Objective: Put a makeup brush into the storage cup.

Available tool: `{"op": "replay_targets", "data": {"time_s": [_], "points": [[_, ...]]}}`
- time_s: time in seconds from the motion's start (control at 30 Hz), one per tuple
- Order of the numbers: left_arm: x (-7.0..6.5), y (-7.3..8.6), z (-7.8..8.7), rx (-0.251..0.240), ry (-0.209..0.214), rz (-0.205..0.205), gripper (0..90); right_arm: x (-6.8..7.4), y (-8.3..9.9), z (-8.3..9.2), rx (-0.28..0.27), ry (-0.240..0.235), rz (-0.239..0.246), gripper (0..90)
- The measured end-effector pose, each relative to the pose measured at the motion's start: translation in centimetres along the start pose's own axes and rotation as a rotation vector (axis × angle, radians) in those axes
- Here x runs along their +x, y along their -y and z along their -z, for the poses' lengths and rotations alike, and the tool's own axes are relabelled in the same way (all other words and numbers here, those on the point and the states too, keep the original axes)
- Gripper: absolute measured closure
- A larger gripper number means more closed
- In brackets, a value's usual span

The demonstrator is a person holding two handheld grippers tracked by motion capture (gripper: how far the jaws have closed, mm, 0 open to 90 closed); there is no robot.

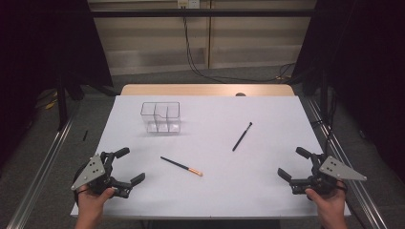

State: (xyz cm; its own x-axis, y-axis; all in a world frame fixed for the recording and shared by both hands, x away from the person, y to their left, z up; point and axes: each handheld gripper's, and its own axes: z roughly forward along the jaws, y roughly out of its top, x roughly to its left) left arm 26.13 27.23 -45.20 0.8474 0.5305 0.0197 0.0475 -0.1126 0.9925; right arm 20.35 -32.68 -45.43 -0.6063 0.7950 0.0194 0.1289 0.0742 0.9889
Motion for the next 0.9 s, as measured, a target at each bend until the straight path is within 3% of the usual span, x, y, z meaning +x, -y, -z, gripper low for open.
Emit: {"op": "replay_targets", "data": {"time_s": [0.4, 0.47, 0.9], "points": [[0.5, -0.2, -0.5, -0.010, -0.005, 0.004, 0.0, 0.0, 0.0, 0.2, -0.008, 0.006, -0.005, 0.0], [0.6, -0.4, -1.1, -0.028, -0.005, 0.014, 0.0, -0.1, 0.0, 0.1, -0.009, 0.009, -0.010, 0.0], [0.5, -1.7, -3.5, -0.029, 0.025, -0.004, 0.0, 0.0, 0.0, -0.6, -0.006, -0.005, -0.009, 0.0]]}}
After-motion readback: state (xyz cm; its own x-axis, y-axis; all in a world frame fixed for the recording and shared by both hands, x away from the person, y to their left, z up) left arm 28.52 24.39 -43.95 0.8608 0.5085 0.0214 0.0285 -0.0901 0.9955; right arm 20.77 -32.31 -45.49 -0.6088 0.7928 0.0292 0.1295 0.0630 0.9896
